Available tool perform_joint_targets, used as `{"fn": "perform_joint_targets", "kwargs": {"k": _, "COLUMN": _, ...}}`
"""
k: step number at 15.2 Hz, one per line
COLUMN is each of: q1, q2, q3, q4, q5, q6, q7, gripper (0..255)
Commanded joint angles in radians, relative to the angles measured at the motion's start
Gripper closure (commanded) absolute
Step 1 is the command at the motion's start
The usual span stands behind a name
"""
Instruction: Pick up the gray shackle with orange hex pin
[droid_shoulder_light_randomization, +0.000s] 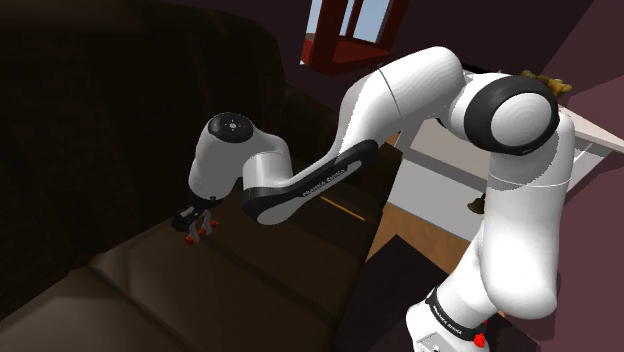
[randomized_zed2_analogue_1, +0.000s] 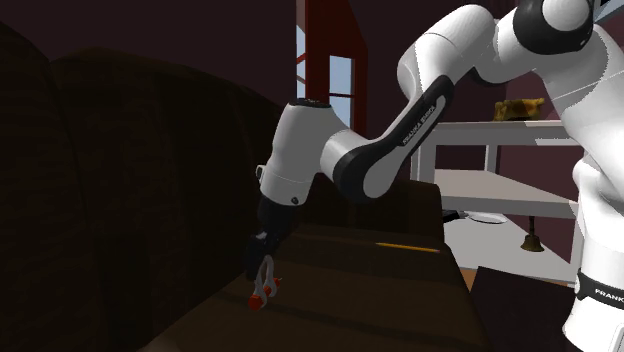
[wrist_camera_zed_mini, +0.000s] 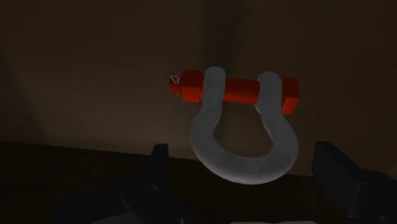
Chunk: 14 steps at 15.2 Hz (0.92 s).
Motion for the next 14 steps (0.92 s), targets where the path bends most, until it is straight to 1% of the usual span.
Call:
{"fn": "perform_joint_targets", "kwargs": {"k": 1, "q1": 0.006, "q2": 0.009, "q3": -0.005, "q4": 0.001, "q5": -0.009, "q6": 0.007, "q7": 0.01, "gripper": 0}}
{"fn": "perform_joint_targets", "kwargs": {"k": 2, "q1": 0.005, "q2": 0.01, "q3": -0.005, "q4": 0.004, "q5": -0.008, "q6": 0.005, "q7": 0.008, "gripper": 255}}
{"fn": "perform_joint_targets", "kwargs": {"k": 11, "q1": 0.006, "q2": 0.009, "q3": -0.005, "q4": 0.001, "q5": -0.009, "q6": 0.006, "q7": 0.01, "gripper": 255}}
{"fn": "perform_joint_targets", "kwargs": {"k": 14, "q1": -0.006, "q2": -0.017, "q3": 0.011, "q4": 0.003, "q5": 0.018, "q6": -0.018, "q7": -0.015, "gripper": 255}}
